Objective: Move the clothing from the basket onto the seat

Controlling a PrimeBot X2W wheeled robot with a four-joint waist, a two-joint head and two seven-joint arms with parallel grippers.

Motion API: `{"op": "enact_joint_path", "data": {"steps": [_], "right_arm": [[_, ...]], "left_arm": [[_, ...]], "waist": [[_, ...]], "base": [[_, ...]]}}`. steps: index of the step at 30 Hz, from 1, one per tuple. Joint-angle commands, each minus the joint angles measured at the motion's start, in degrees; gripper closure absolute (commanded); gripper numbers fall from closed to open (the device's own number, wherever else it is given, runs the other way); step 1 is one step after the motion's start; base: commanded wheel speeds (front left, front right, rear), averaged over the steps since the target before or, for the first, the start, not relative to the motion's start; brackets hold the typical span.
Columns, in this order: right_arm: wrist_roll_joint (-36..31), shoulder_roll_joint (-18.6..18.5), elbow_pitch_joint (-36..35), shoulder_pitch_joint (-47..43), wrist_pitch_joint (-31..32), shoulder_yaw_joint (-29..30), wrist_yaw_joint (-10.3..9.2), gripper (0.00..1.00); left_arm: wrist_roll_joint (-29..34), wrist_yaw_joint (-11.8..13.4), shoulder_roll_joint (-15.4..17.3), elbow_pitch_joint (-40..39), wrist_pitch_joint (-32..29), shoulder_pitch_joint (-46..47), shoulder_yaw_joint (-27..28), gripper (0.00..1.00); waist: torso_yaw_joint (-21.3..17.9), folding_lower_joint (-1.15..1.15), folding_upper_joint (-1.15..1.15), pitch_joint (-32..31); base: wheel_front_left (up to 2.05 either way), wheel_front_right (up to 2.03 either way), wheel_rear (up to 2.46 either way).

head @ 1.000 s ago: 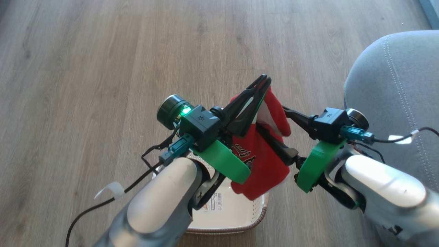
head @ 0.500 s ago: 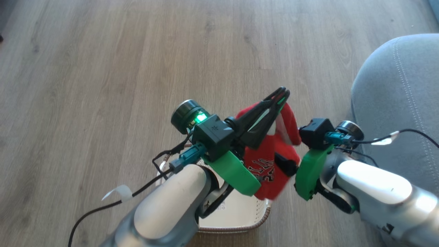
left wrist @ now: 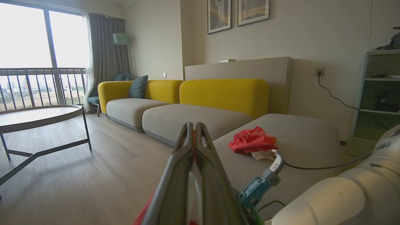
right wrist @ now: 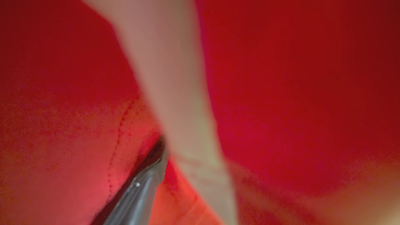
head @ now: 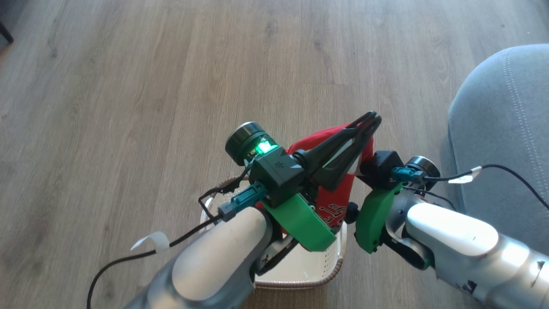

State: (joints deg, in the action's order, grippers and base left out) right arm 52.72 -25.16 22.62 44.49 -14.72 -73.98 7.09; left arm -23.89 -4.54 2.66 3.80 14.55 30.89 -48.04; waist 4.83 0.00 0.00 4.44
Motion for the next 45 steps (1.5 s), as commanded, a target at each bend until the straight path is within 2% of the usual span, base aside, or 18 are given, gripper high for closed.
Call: {"op": "enact_joint_path", "data": {"steps": [1,2,3,16,27,45], "right_arm": [[0.5,0.4,-0.7,1.3,-0.3,0.6,0.40,0.52],[0.4,0.6,-1.0,1.4,-0.3,0.6,0.40,0.87],[0.5,0.8,-1.2,1.5,-0.3,0.7,0.40,1.00],[-3.3,1.7,-4.2,-3.8,-0.3,10.8,0.40,1.00],[-9.0,2.9,-6.5,-11.7,-0.3,23.4,0.40,1.00],[-15.0,4.5,-9.0,-19.8,-0.3,35.5,0.40,1.00]], "left_arm": [[-0.6,-0.2,0.2,-2.5,0.4,3.5,1.4,1.00],[-0.7,-0.2,0.2,-2.5,0.4,3.6,1.3,1.00],[-0.7,-0.2,0.2,-2.5,0.4,3.6,1.3,1.00],[-0.9,-0.5,0.2,-1.4,0.4,2.5,2.4,1.00],[-1.0,-0.8,0.2,0.4,0.4,1.8,3.1,1.00],[-0.2,-1.4,0.2,2.5,0.4,1.8,4.5,1.00]], "waist": [[0.1,0.00,0.00,0.1],[0.2,0.00,0.00,0.2],[0.3,0.00,0.00,0.2],[-1.1,0.00,0.00,0.2],[-2.4,0.00,0.00,0.4],[-3.6,0.00,0.00,1.6]], "base": [[0.00,0.00,0.00],[0.00,0.00,0.00],[0.00,0.00,0.00],[0.00,0.00,0.00],[0.00,0.00,0.00],[0.00,0.00,0.00]]}}
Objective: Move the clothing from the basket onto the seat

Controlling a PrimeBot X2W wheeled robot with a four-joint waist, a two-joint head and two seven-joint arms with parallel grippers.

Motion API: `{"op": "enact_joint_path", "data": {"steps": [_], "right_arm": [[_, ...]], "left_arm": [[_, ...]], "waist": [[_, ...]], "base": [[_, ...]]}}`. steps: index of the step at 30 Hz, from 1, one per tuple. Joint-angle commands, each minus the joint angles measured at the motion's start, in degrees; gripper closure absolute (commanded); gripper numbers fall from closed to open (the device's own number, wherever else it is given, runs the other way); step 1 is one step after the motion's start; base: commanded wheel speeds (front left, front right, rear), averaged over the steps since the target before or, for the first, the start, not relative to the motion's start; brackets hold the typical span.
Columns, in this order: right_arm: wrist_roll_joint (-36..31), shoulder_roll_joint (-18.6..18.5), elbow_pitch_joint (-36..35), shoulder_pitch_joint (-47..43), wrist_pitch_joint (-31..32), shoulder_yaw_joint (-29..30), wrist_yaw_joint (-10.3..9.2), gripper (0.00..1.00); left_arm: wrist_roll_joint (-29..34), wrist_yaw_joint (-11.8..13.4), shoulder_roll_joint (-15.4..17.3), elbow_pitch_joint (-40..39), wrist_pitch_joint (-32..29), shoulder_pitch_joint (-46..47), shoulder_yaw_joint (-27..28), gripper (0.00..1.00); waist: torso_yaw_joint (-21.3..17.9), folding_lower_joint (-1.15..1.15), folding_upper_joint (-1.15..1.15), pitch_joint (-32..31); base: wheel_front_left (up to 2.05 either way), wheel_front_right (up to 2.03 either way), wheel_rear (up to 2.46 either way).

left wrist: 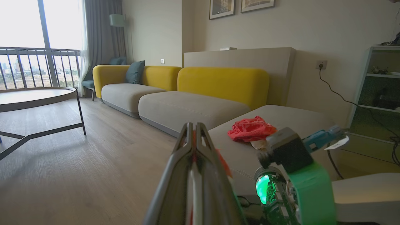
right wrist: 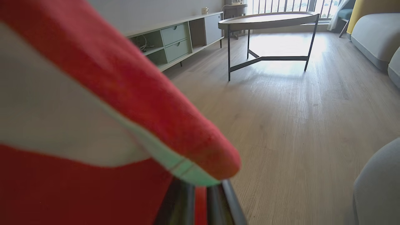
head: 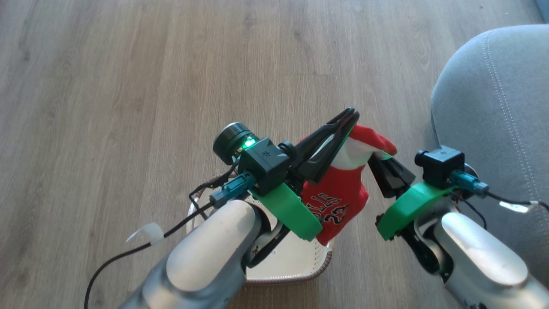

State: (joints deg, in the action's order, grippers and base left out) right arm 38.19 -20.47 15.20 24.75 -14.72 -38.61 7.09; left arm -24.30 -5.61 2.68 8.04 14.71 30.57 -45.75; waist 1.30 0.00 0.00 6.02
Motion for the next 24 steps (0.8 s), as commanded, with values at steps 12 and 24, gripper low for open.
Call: {"op": "enact_joint_path", "data": {"steps": [12,24], "right_arm": [[-1.8,0.1,-1.7,-1.6,-0.3,4.3,0.40,0.92],[-6.3,1.6,0.4,-4.8,-0.3,15.8,0.40,0.00]], "left_arm": [[0.3,-0.6,0.2,-1.1,0.3,2.0,2.8,1.00],[0.5,-0.7,0.2,-0.8,0.3,1.6,3.4,1.00]], "waist": [[-0.8,0.00,0.00,0.2],[-1.4,0.00,0.00,0.1]], "base": [[0.00,0.00,0.00],[0.00,0.00,0.00]]}}
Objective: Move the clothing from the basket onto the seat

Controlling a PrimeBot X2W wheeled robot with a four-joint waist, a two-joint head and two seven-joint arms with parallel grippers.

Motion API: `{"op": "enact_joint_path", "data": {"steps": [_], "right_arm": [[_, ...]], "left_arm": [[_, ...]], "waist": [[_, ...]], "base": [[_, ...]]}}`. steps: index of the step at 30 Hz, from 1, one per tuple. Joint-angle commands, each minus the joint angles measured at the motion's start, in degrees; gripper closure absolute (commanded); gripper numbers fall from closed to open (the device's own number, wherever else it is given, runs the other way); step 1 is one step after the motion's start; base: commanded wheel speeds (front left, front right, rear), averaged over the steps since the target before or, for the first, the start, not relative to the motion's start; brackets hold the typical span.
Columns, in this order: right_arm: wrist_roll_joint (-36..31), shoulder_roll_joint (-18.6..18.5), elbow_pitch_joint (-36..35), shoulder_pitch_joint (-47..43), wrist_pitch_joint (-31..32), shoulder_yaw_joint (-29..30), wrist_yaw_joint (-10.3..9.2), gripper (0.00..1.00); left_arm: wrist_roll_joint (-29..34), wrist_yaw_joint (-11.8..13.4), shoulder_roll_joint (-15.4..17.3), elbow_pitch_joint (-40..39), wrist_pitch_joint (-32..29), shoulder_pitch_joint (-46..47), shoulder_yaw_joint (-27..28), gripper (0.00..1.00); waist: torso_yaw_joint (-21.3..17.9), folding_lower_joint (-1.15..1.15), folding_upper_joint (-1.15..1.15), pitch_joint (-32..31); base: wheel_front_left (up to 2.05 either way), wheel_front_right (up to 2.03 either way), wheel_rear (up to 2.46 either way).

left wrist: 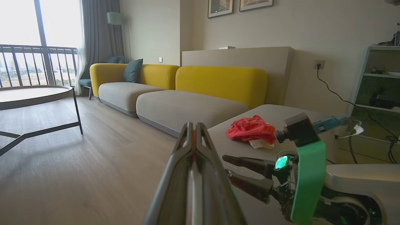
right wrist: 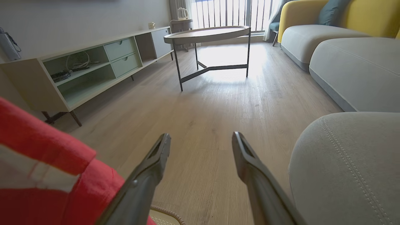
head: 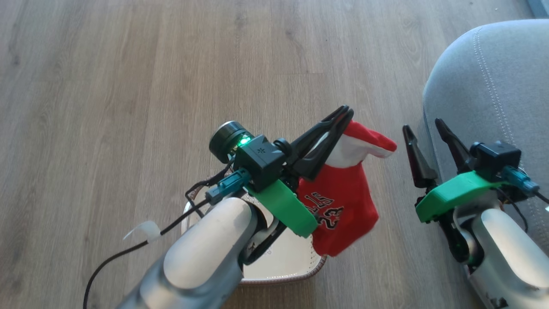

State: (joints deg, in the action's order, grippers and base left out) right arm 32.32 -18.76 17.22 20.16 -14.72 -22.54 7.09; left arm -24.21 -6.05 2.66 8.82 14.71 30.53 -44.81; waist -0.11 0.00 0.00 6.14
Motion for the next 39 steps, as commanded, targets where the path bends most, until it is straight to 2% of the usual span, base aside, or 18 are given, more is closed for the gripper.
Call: {"op": "enact_joint_path", "data": {"steps": [1,13,19,34,39], "right_arm": [[-0.8,0.1,-1.8,-0.6,-0.3,0.8,0.40,0.00],[-4.2,2.2,-7.3,-6.8,-0.3,13.3,0.40,0.00],[-5.7,4.0,-9.0,-10.2,-0.3,17.3,0.40,0.00],[-6.2,5.4,-8.5,-12.5,-0.3,17.1,0.40,0.00],[-5.6,5.1,-12.4,-11.6,-0.3,16.1,0.40,0.00]], "left_arm": [[0.5,-0.3,0.2,-1.6,0.3,1.5,2.5,1.00],[1.1,-0.4,0.2,-0.3,0.3,0.5,3.8,1.00],[1.2,-0.5,0.2,0.0,0.3,0.0,4.2,1.00],[1.3,-0.7,0.2,0.2,0.3,-0.4,4.8,1.00],[1.3,-0.7,0.2,0.2,0.3,-0.4,4.8,1.00]], "waist": [[-0.1,0.00,0.00,0.0],[-1.6,0.00,0.00,-0.5],[-2.1,0.00,0.00,-0.9],[-2.3,0.00,0.00,-1.1],[-2.2,0.00,0.00,-1.1]], "base": [[0.00,0.00,0.00],[0.00,0.00,0.00],[0.00,0.00,0.00],[0.00,0.00,0.00],[0.00,0.00,0.00]]}}
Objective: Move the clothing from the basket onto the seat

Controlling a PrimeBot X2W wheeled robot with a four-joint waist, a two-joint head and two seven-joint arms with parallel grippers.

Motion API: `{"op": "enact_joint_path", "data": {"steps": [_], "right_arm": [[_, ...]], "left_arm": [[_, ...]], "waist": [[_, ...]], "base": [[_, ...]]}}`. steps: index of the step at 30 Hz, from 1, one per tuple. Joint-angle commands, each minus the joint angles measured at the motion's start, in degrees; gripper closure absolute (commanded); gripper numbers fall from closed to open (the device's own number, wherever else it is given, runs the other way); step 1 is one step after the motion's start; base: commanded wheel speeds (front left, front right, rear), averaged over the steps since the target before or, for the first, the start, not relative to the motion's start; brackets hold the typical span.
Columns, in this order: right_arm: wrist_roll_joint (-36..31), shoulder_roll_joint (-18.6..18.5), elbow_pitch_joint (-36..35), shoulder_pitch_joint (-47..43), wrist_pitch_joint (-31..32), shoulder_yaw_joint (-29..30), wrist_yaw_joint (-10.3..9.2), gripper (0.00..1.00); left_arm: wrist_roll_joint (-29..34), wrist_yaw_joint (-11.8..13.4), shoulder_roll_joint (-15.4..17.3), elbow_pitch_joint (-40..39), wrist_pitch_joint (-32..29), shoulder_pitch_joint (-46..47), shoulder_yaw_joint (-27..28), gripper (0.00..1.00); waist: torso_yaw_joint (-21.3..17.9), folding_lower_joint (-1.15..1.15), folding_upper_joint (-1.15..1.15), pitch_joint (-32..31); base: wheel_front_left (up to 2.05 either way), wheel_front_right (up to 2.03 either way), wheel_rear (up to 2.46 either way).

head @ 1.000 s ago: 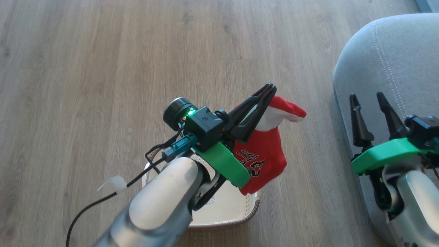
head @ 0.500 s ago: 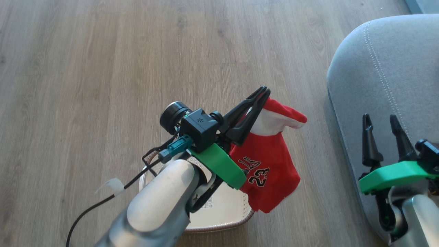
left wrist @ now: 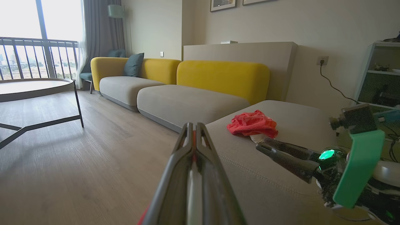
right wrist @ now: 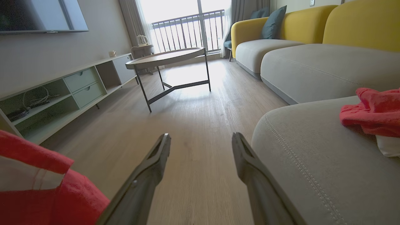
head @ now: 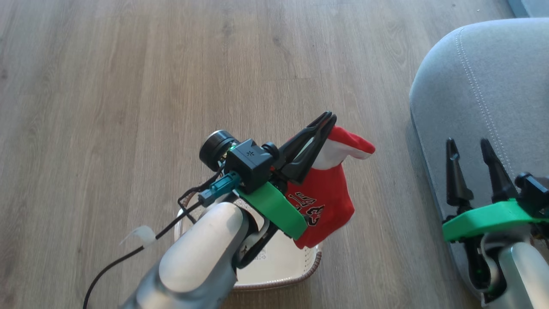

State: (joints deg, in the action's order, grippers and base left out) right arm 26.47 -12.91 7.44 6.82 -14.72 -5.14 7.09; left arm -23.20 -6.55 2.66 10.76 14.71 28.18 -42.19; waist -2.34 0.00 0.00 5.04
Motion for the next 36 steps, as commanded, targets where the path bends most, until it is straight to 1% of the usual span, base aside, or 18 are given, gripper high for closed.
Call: {"op": "enact_joint_path", "data": {"steps": [1,3,4,6,11,15,17,18,20,24,28,32,36], "right_arm": [[0.4,-1.1,-3.9,2.1,-0.3,-1.9,0.40,0.00],[0.6,-2.3,-6.6,3.0,-0.3,-3.1,0.40,0.00],[0.6,-2.3,-6.6,3.0,-0.3,-3.1,0.40,0.00],[1.3,-3.8,-9.1,4.2,-0.3,-4.9,0.40,0.00],[3.9,-9.8,-13.8,8.2,-0.3,-12.9,0.40,0.00],[7.2,-15.2,-15.1,11.6,-0.3,-21.4,0.40,0.00],[9.3,-18.1,-14.7,13.5,-0.3,-26.6,0.40,0.00],[11.3,-20.4,-14.0,15.7,-0.3,-31.4,0.40,0.00],[13.4,-22.3,-13.1,17.9,-0.3,-36.1,0.40,0.00],[16.4,-24.7,-10.8,22.3,-0.3,-43.8,0.40,0.00],[19.9,-25.9,-7.8,26.7,-0.3,-53.2,0.40,0.00],[22.3,-25.5,-4.9,32.0,-0.3,-60.9,0.40,0.00],[23.3,-23.9,-2.3,35.7,-0.3,-65.2,0.40,0.00]], "left_arm": [[0.3,-0.2,0.2,-1.8,0.3,2.0,2.2,1.00],[0.3,-0.2,0.2,-1.7,0.3,2.0,2.2,1.00],[0.3,-0.2,0.2,-1.7,0.3,2.0,2.2,1.00],[0.3,-0.2,0.2,-1.7,0.3,2.1,2.2,1.00],[0.0,-0.3,0.2,-1.5,0.3,2.2,2.0,1.00],[-0.2,-0.4,0.2,-1.5,0.3,2.3,1.8,1.00],[-0.2,-0.4,0.2,-1.5,0.3,2.3,1.6,1.00],[-0.3,-0.4,0.2,-1.4,0.3,2.3,1.5,1.00],[-0.4,-0.4,0.2,-1.4,0.3,2.3,1.4,1.00],[-0.5,-0.5,0.2,-1.5,0.3,2.3,1.1,1.00],[-0.5,-0.5,0.2,-1.6,0.3,2.3,1.0,1.00],[-0.5,-0.5,0.2,-1.7,0.3,2.5,0.8,1.00],[-0.6,-0.5,0.2,-1.9,0.3,2.6,0.5,1.00]], "waist": [[0.0,0.00,0.00,0.1],[-0.1,0.00,0.00,0.2],[-0.1,0.00,0.00,0.2],[-0.1,0.00,0.00,0.2],[0.0,0.00,0.00,0.0],[0.4,0.00,0.00,0.0],[0.6,0.00,0.00,0.0],[0.8,0.00,0.00,-0.1],[1.1,0.00,0.00,-0.1],[1.5,0.00,0.00,-0.2],[1.8,0.00,0.00,-0.2],[2.1,0.00,0.00,-0.1],[2.2,0.00,0.00,0.1]], "base": [[0.00,0.00,0.00],[0.00,0.00,0.00],[0.00,0.00,0.00],[0.00,0.00,0.00],[0.00,0.00,0.00],[0.00,0.00,0.00],[0.00,0.00,0.00],[0.00,0.00,0.00],[0.00,0.00,0.00],[0.00,0.00,0.00],[0.00,0.00,0.00],[0.00,0.00,0.00],[0.00,0.00,0.00]]}}
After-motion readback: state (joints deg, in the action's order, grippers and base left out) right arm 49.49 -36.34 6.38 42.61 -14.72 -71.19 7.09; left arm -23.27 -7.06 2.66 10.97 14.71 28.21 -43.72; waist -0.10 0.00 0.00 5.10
